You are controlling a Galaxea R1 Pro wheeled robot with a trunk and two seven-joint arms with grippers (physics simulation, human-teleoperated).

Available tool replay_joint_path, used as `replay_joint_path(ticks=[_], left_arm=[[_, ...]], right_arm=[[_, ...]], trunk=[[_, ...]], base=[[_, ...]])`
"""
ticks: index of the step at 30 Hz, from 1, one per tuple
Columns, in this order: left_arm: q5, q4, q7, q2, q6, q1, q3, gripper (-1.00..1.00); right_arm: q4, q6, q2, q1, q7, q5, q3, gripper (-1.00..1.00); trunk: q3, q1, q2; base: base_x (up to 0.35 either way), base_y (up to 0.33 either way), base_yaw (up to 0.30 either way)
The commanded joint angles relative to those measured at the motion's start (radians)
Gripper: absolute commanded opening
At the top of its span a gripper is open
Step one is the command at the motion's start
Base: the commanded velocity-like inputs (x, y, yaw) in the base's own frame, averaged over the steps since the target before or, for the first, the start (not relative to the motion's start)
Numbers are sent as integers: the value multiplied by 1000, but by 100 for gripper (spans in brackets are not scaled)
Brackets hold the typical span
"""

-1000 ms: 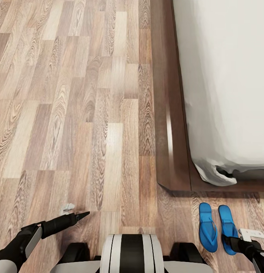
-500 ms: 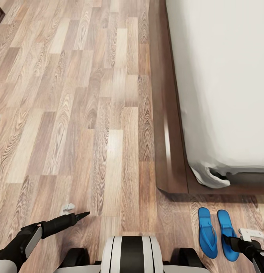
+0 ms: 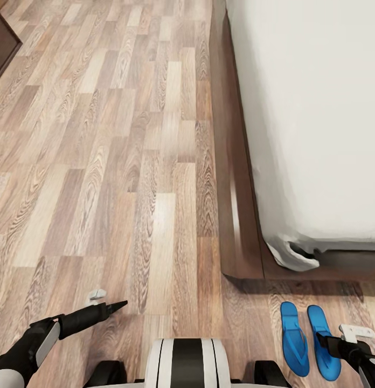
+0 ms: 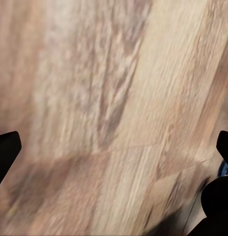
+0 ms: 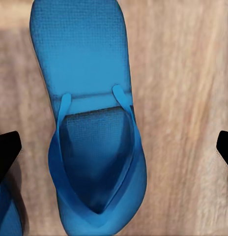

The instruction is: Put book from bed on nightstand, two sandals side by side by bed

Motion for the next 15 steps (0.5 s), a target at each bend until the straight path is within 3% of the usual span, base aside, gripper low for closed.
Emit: replay_joint_path(ticks=[1,15], left_arm=[[6,0,-2,0,9,0,1,100],[6,0,-2,0,9,0,1,100]], right_arm=[[-2,4,1,0,9,10,-4,100],[-7,5,1,0,11,6,-4,100]], trunk=[[4,-1,0],[58,-7,3]], base=[[0,0,0],[0,0,0]])
